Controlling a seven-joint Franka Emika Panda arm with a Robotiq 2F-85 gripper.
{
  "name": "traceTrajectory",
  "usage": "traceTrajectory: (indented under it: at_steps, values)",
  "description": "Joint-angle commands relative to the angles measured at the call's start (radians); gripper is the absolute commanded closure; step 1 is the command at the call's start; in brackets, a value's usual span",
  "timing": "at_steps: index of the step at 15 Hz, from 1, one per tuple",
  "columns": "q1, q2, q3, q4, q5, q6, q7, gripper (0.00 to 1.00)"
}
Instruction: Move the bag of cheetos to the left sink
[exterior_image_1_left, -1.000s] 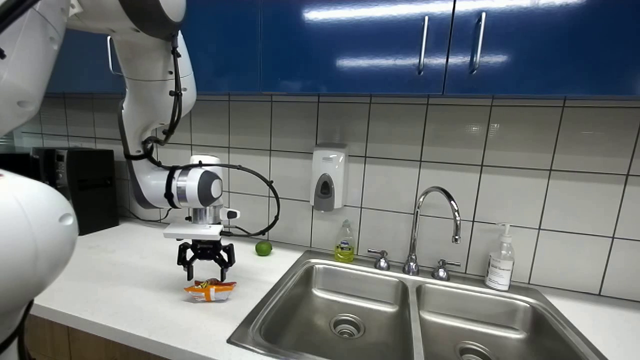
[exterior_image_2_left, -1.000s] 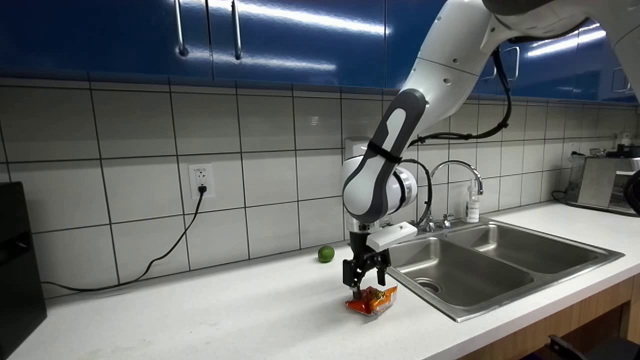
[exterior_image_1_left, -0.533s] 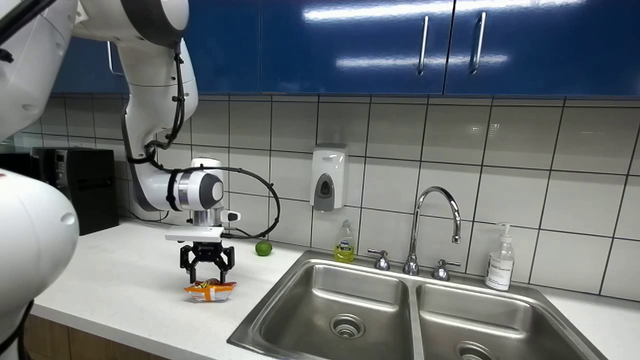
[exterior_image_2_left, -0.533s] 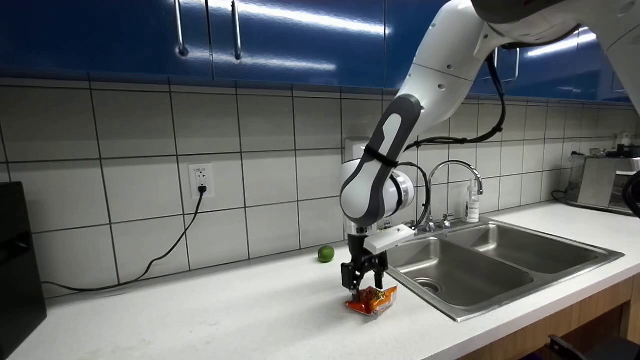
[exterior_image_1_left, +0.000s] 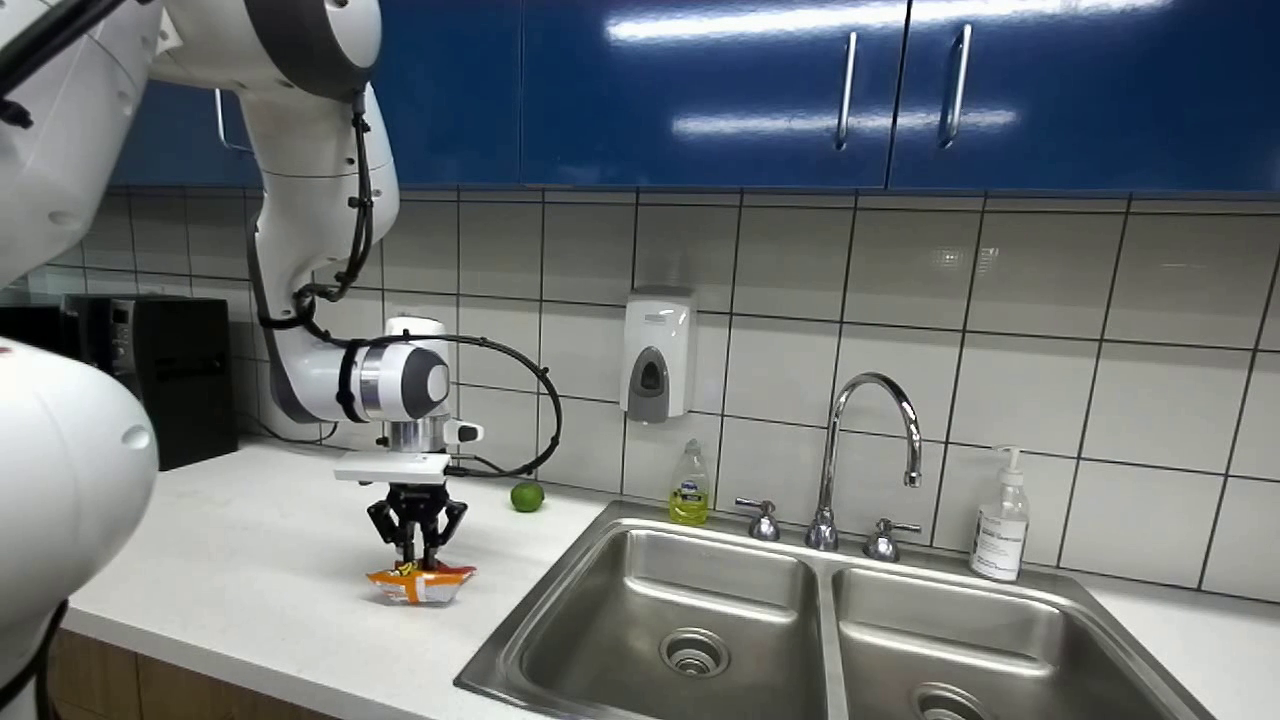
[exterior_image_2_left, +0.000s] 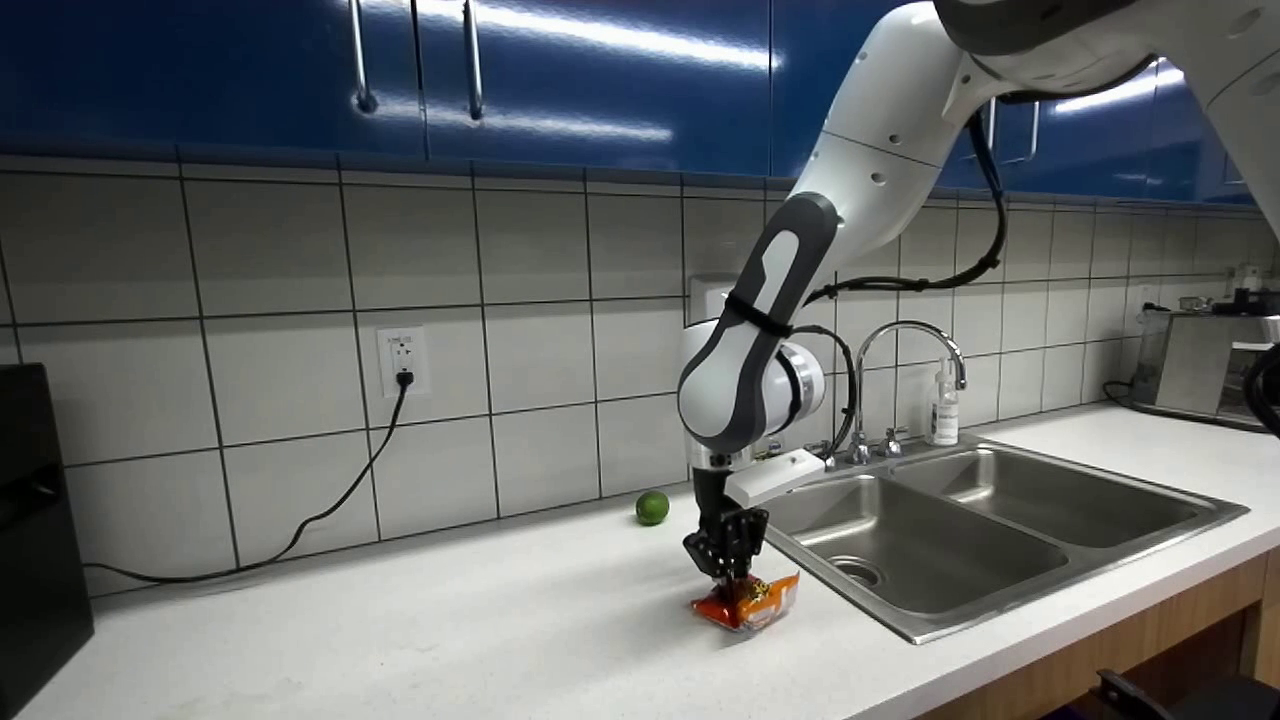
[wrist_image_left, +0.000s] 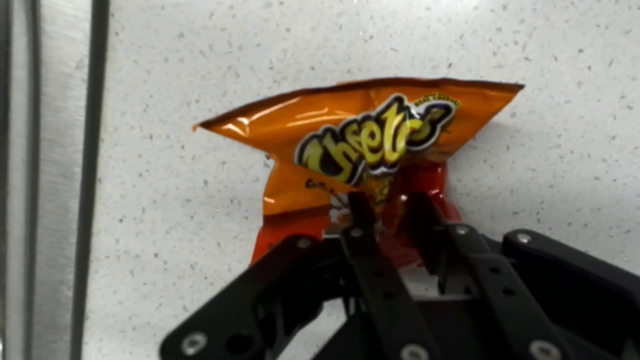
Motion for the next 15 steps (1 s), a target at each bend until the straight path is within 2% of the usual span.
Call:
traceTrajectory:
  at_steps: [1,9,15]
  values:
    - [0.008,0.003,-0.009,0.014,-0.018,-0.002,0.027,1.00]
    - [0.004,-0.001,-0.008,0.014,-0.011,-0.009,0.026,1.00]
    - [-0.005,-0.088,0.019,0.021,0.030,-0.048,0.018,1.00]
